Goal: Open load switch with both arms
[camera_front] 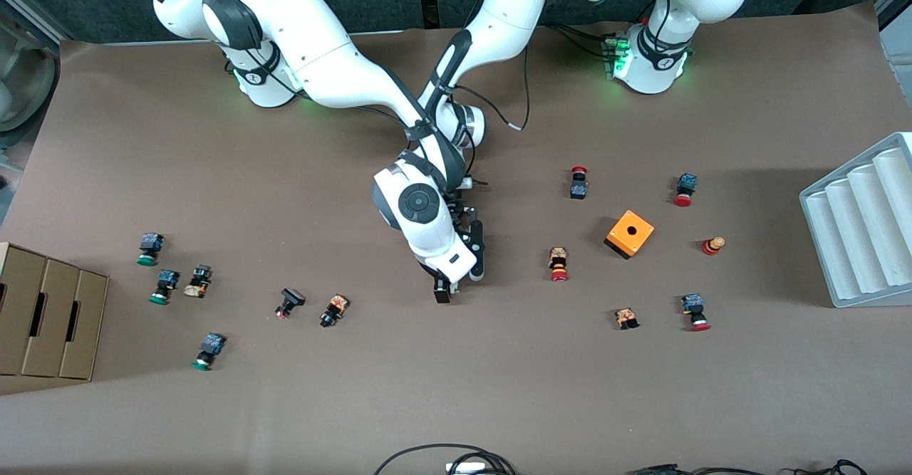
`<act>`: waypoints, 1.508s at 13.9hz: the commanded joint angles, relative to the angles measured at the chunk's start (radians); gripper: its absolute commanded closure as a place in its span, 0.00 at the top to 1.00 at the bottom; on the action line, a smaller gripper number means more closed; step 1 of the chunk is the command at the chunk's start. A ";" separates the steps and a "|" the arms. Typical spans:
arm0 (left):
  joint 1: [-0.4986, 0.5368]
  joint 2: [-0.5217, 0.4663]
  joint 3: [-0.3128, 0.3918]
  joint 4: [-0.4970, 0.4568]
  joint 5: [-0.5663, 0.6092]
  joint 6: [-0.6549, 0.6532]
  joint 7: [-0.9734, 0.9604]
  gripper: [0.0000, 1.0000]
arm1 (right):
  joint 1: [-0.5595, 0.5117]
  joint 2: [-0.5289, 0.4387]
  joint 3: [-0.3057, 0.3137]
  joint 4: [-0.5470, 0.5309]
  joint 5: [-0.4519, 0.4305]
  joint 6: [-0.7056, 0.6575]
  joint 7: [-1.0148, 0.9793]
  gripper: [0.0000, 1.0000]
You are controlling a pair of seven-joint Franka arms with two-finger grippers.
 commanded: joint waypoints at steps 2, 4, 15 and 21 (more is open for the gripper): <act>-0.002 0.029 0.009 0.022 0.007 0.002 -0.013 0.79 | 0.012 -0.032 0.010 -0.023 0.007 -0.060 0.009 1.00; -0.002 0.028 0.009 0.022 0.008 0.002 -0.013 0.79 | 0.017 -0.032 0.010 -0.021 0.005 -0.060 0.009 1.00; -0.002 0.028 0.009 0.022 0.008 0.002 -0.013 0.79 | 0.018 -0.028 0.010 -0.023 0.005 -0.057 0.009 1.00; -0.002 0.026 0.009 0.024 0.007 0.002 -0.013 0.85 | 0.014 -0.011 0.007 -0.023 0.002 -0.045 0.005 1.00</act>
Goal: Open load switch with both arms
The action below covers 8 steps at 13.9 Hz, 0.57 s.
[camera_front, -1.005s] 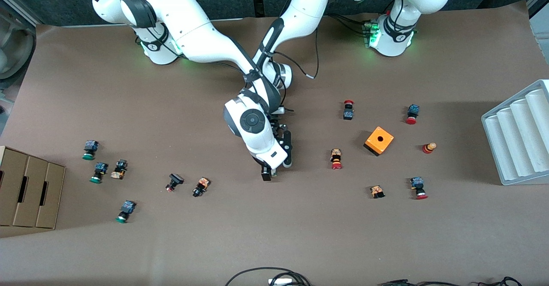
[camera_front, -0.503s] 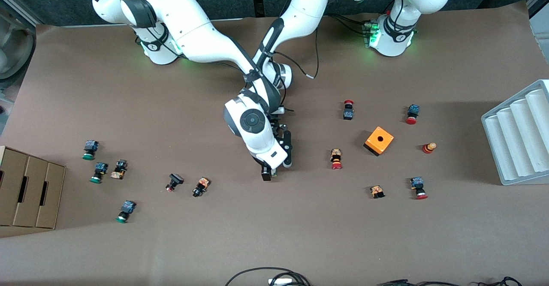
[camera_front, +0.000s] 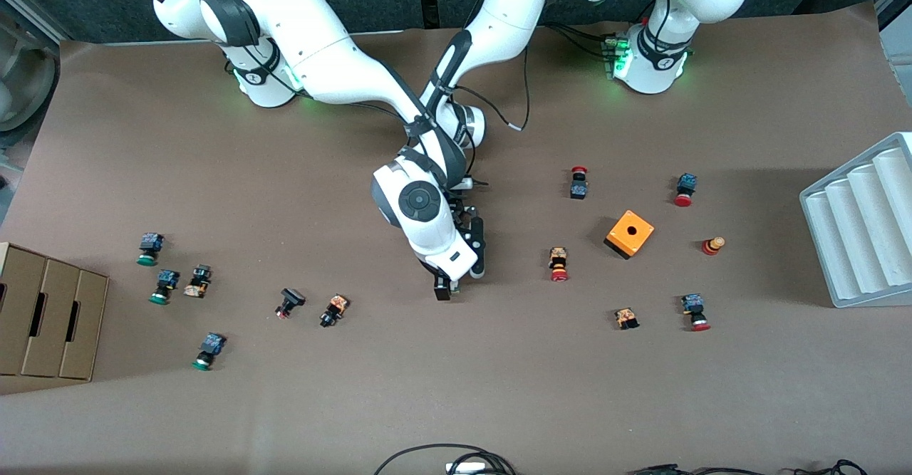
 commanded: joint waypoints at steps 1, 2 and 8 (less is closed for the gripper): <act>-0.002 0.025 0.008 0.028 0.006 0.003 -0.013 0.86 | 0.007 0.003 0.008 -0.022 0.004 -0.018 0.002 1.00; -0.002 0.025 0.008 0.028 0.006 0.003 -0.013 0.88 | 0.007 0.003 0.008 -0.022 0.004 -0.016 0.002 1.00; -0.002 0.023 0.008 0.028 0.006 0.002 -0.013 0.99 | 0.010 0.003 0.008 -0.019 0.004 -0.010 0.001 0.83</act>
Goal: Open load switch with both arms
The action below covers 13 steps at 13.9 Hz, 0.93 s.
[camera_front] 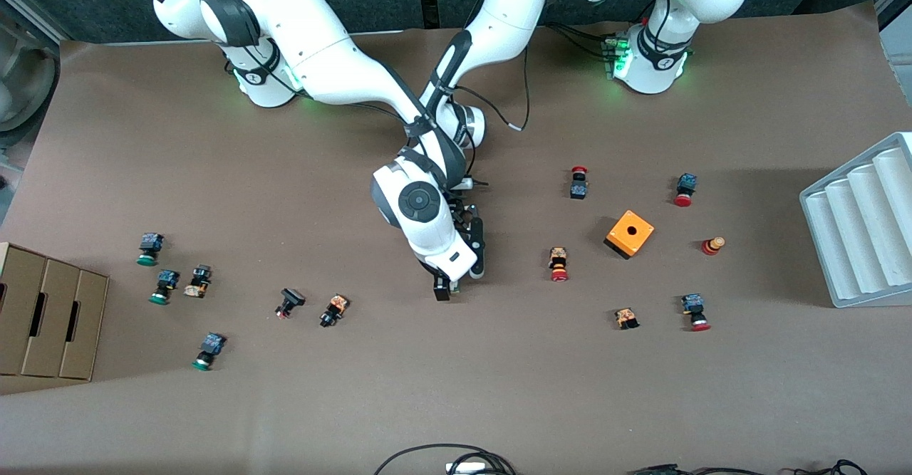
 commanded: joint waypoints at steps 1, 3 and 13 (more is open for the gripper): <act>-0.002 0.022 0.008 0.028 0.006 0.002 -0.013 0.99 | 0.010 0.002 0.008 -0.017 0.004 -0.011 0.000 0.80; -0.002 0.021 0.008 0.028 0.006 0.002 -0.010 0.99 | 0.010 0.001 0.008 -0.017 0.004 -0.011 -0.002 0.70; -0.007 0.009 0.008 0.017 -0.003 -0.020 -0.013 1.00 | 0.010 -0.002 0.008 -0.014 0.005 -0.012 0.009 1.00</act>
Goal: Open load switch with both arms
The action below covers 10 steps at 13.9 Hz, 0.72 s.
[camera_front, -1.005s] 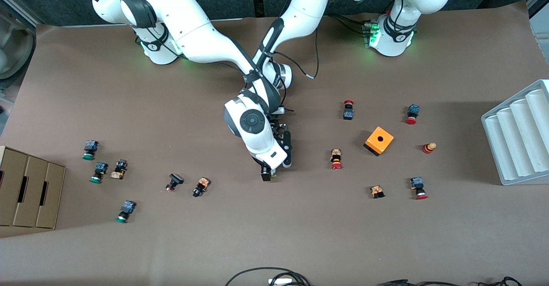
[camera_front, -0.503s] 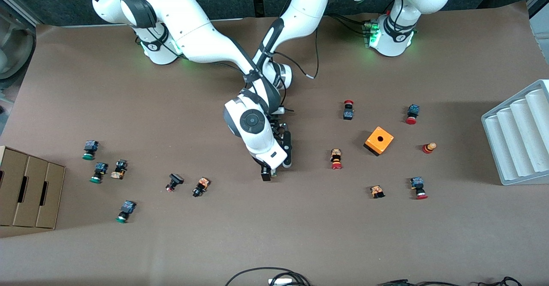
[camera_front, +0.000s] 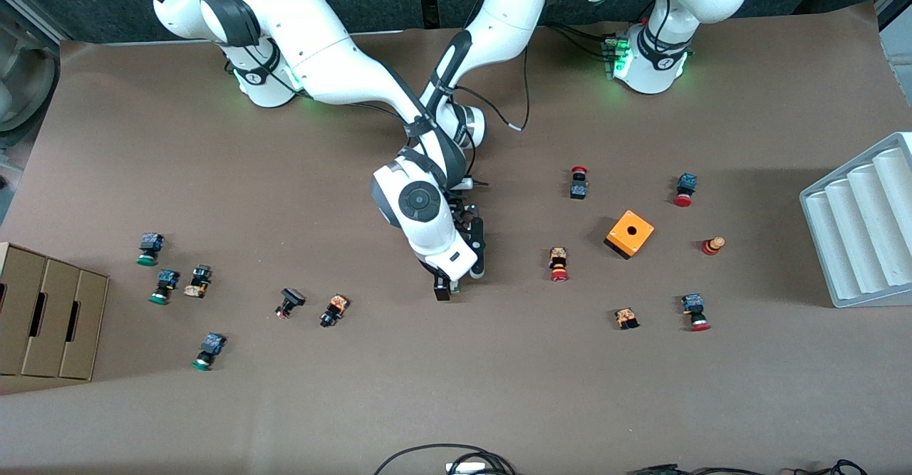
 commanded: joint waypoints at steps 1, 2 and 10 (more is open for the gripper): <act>-0.009 0.005 0.006 0.016 -0.006 -0.014 -0.012 1.00 | 0.009 -0.002 0.008 -0.013 0.007 -0.014 0.010 1.00; -0.010 0.005 0.006 0.016 -0.006 -0.014 -0.012 1.00 | 0.009 -0.002 0.008 -0.012 0.007 -0.013 0.008 1.00; -0.044 -0.018 -0.024 -0.025 -0.034 -0.080 -0.014 1.00 | 0.008 -0.001 -0.013 -0.006 0.007 0.021 0.010 1.00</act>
